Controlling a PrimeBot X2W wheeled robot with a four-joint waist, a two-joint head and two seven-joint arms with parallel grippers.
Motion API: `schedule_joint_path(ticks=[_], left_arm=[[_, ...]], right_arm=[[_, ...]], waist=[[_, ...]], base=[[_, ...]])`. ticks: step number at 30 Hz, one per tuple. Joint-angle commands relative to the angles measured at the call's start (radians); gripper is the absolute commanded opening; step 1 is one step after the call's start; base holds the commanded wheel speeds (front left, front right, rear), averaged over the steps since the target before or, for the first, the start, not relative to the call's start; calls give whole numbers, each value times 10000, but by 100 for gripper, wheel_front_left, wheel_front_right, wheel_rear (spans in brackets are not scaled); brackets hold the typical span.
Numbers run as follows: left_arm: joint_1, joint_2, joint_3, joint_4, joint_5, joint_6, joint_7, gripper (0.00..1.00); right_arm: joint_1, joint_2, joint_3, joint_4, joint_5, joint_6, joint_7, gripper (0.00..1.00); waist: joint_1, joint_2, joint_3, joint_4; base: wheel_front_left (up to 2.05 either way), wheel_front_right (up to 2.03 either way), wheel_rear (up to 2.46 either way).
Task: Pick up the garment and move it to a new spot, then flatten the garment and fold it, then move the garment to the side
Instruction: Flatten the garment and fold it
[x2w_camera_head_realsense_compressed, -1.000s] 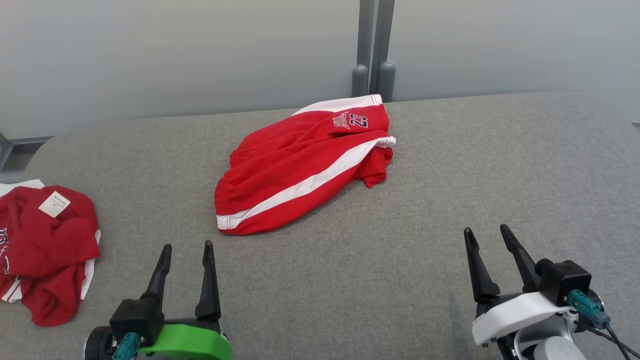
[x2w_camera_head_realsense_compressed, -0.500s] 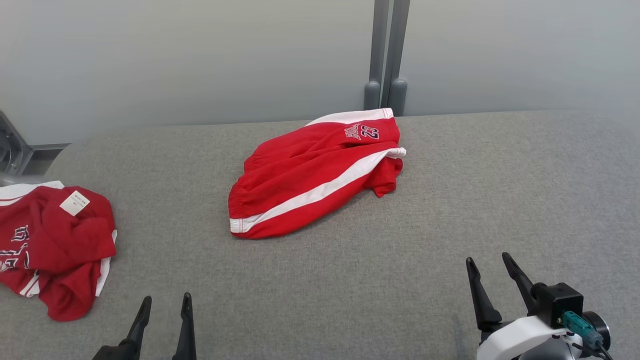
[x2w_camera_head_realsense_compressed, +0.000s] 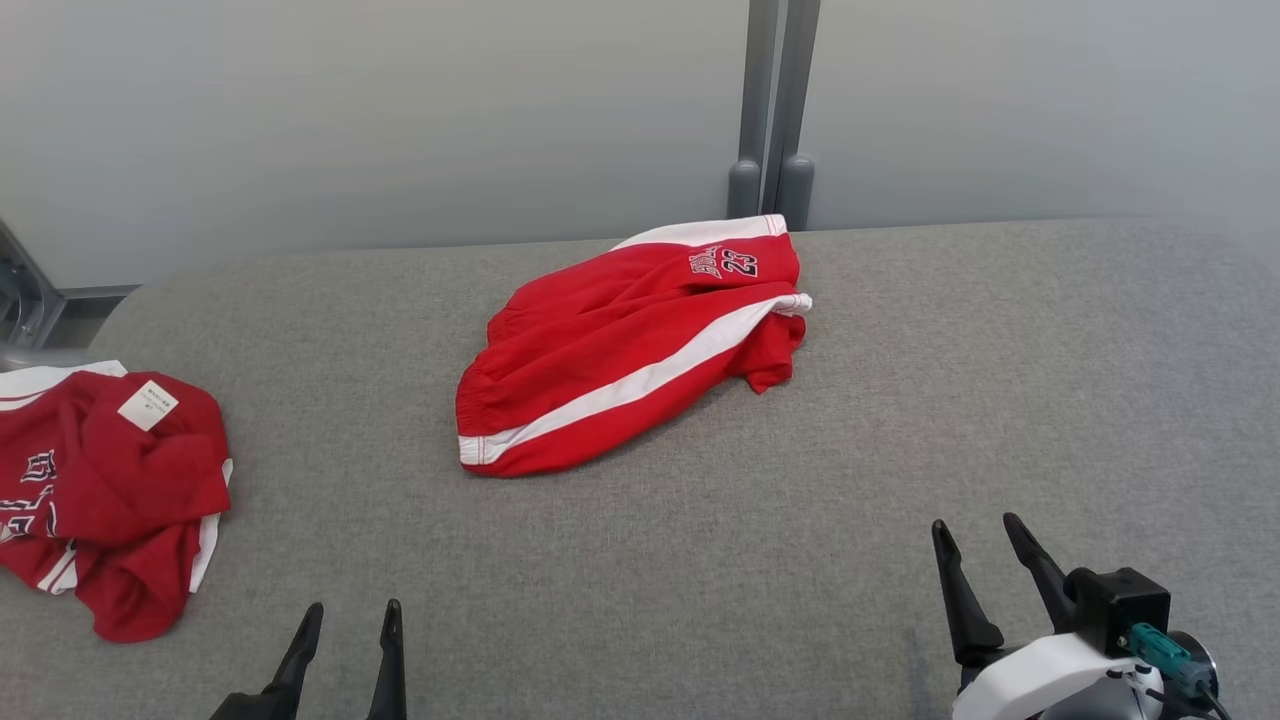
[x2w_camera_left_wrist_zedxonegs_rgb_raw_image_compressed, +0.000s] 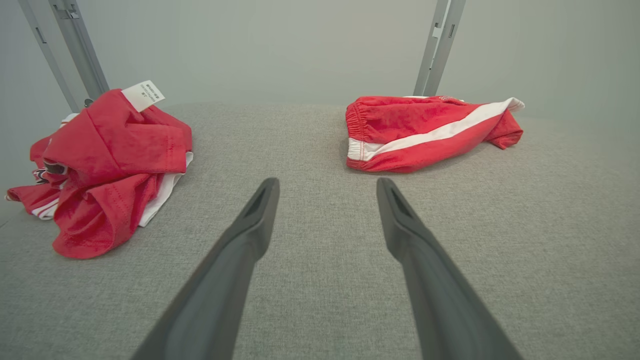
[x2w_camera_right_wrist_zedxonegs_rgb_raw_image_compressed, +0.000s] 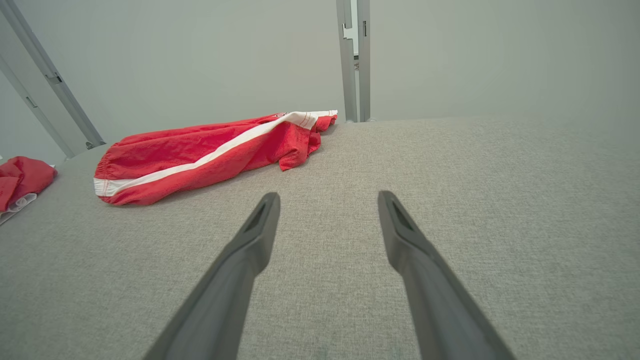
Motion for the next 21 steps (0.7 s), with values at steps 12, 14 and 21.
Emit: schedule_joint_path(ticks=[12,14,21], left_arm=[[-1238,36,-363,353,-105,-252,1066,100],[-1785,150,-547,373,-1,-398,1493,100],[-3898,192,-816,1044,-272,-671,3641,100]], right_arm=[[-804,-15,-52,-199,-137,1,1395,100],[-1329,-75,-20,-281,-50,1,2329,100],[-3758,-517,-308,-279,25,1,5617,100]], waist=[[0,0,342,236],[0,0,530,317],[0,0,1587,575]], base=[[0,0,0],[0,0,0],[0,0,0]])
